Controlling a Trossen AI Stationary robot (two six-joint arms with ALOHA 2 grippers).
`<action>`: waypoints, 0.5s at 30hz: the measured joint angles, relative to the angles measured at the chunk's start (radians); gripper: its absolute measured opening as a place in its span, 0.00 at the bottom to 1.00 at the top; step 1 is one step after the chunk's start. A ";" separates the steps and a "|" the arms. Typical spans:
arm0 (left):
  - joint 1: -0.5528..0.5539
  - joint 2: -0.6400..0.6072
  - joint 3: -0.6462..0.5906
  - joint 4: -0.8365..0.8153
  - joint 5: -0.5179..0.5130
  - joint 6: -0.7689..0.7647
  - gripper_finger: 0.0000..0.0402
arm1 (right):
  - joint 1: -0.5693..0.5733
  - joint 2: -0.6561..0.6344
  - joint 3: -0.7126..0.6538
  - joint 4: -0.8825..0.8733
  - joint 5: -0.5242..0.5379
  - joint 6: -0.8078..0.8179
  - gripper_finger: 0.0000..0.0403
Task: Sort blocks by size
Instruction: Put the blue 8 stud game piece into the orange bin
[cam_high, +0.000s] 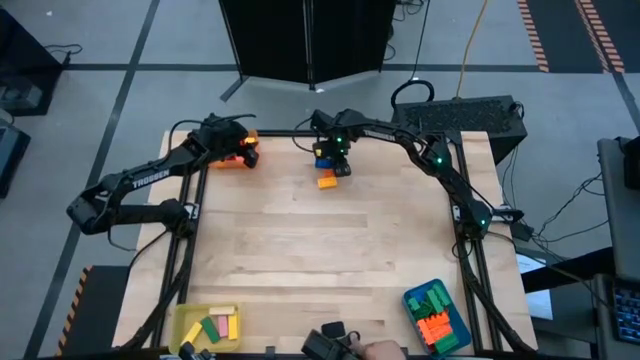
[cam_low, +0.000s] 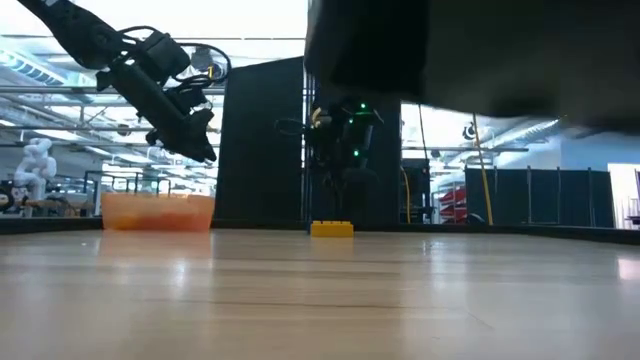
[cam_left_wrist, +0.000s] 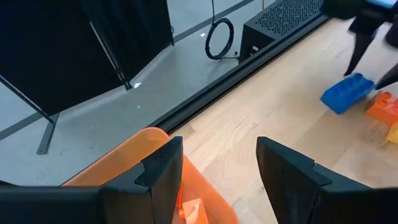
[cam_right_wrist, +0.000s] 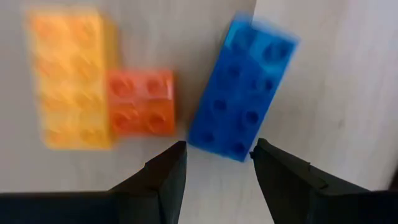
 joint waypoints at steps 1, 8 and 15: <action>-0.003 0.000 0.000 0.004 0.000 0.000 0.51 | 0.000 0.004 -0.008 0.004 0.021 -0.006 0.44; -0.017 0.000 0.000 0.010 -0.001 -0.006 0.51 | -0.001 0.013 -0.013 0.076 0.026 0.015 0.44; -0.018 0.000 0.000 0.009 -0.004 -0.006 0.51 | -0.007 0.013 -0.006 0.072 0.024 0.042 0.44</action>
